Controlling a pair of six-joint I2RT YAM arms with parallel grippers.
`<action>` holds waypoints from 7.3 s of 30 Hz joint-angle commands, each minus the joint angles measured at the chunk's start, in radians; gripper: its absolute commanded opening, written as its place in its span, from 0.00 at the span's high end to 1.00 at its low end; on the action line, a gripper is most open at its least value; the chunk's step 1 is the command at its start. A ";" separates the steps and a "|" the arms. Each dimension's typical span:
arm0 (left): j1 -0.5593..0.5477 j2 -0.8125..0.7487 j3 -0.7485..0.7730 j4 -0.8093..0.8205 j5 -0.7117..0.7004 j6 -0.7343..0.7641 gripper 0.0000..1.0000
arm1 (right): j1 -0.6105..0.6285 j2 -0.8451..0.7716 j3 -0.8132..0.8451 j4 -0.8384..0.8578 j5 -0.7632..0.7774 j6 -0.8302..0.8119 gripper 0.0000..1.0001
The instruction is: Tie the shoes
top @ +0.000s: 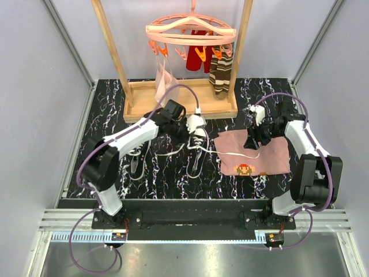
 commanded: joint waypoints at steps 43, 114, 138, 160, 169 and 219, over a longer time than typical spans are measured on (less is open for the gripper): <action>-0.002 -0.107 -0.131 0.445 0.298 -0.390 1.00 | 0.125 0.141 -0.081 0.130 0.376 -0.096 0.66; 0.061 -0.162 -0.243 0.578 0.407 -0.310 1.00 | 0.431 0.240 0.230 0.229 -0.325 0.533 0.41; 0.100 -0.139 -0.236 0.625 0.488 -0.344 1.00 | 0.511 0.333 0.247 0.380 -0.273 0.567 0.51; 0.154 -0.165 -0.265 0.585 0.472 -0.324 0.88 | 0.517 0.258 0.189 0.461 -0.221 0.588 1.00; 0.208 -0.189 -0.289 0.490 0.299 -0.309 0.56 | 0.517 0.205 0.146 0.472 -0.195 0.569 1.00; 0.214 -0.470 -0.266 0.373 0.126 -0.569 1.00 | 0.524 0.211 0.105 0.476 -0.117 0.585 1.00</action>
